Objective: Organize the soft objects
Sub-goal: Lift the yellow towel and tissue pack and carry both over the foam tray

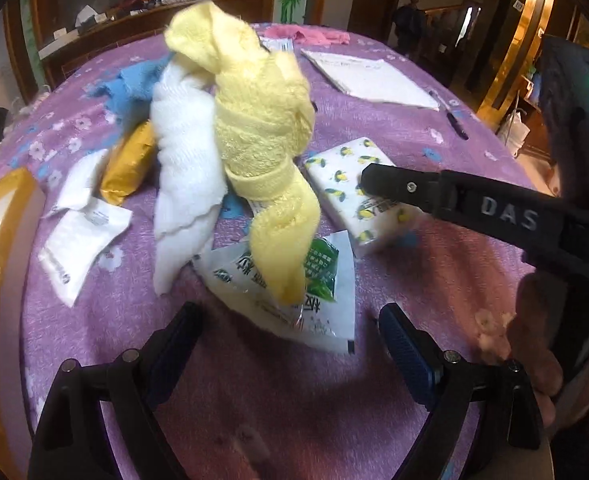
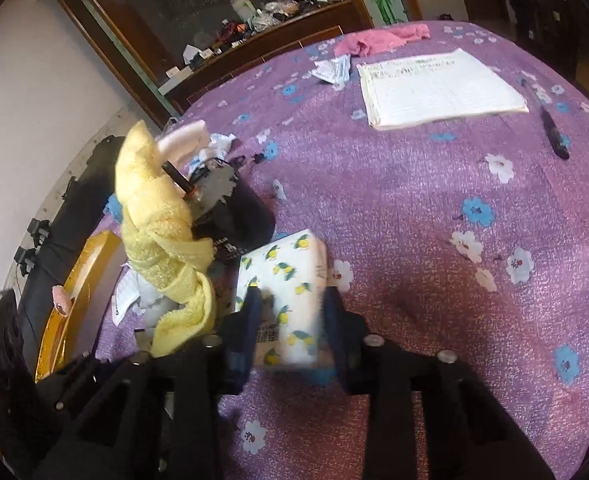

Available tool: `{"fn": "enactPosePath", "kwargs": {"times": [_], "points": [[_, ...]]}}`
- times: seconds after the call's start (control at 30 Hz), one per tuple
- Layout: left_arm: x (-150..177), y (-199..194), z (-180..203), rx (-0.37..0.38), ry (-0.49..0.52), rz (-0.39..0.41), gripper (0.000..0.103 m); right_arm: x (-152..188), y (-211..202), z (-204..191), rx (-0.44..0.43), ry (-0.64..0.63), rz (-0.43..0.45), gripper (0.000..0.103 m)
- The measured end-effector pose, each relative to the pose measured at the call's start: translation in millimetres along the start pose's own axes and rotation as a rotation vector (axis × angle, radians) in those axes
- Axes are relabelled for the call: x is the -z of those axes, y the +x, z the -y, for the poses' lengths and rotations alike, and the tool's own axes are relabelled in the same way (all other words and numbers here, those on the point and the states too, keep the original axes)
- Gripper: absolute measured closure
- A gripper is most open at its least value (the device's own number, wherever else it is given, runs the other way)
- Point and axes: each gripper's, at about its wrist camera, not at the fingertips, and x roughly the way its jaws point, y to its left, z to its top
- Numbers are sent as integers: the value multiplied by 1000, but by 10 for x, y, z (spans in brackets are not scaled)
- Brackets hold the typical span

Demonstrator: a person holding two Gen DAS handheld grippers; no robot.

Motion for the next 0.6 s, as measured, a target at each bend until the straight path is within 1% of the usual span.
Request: {"fn": "enactPosePath", "kwargs": {"times": [0.1,0.17,0.23,0.3,0.4,0.47,0.5,0.53,0.57,0.6], "points": [[22,-183,-43,-5,-20,55,11,-7,-23,-23,-6,-8,13,81],[-10,-324,-100,-6,-51,101,11,-12,-33,-28,-12,-8,17,82],[-95,-440,-159,-19,-91,144,11,-22,-56,-20,-19,-2,29,82],[-184,-482,-192,-31,-113,165,11,-32,-77,-6,-27,7,41,82],[-346,-417,-229,-24,-121,152,11,-41,-98,11,-30,13,53,83],[-491,-276,-197,-35,-110,138,13,-40,-77,14,-24,16,45,83],[-542,-207,-177,-52,-103,126,17,-39,-61,23,-22,21,39,83],[-586,-142,-162,-66,-100,111,26,-40,-51,35,-23,26,34,83],[-613,-109,-147,-65,-95,106,30,-42,-43,48,-27,33,31,83],[-632,-77,-129,-68,-88,105,31,-43,-36,59,-30,40,28,83]]}}
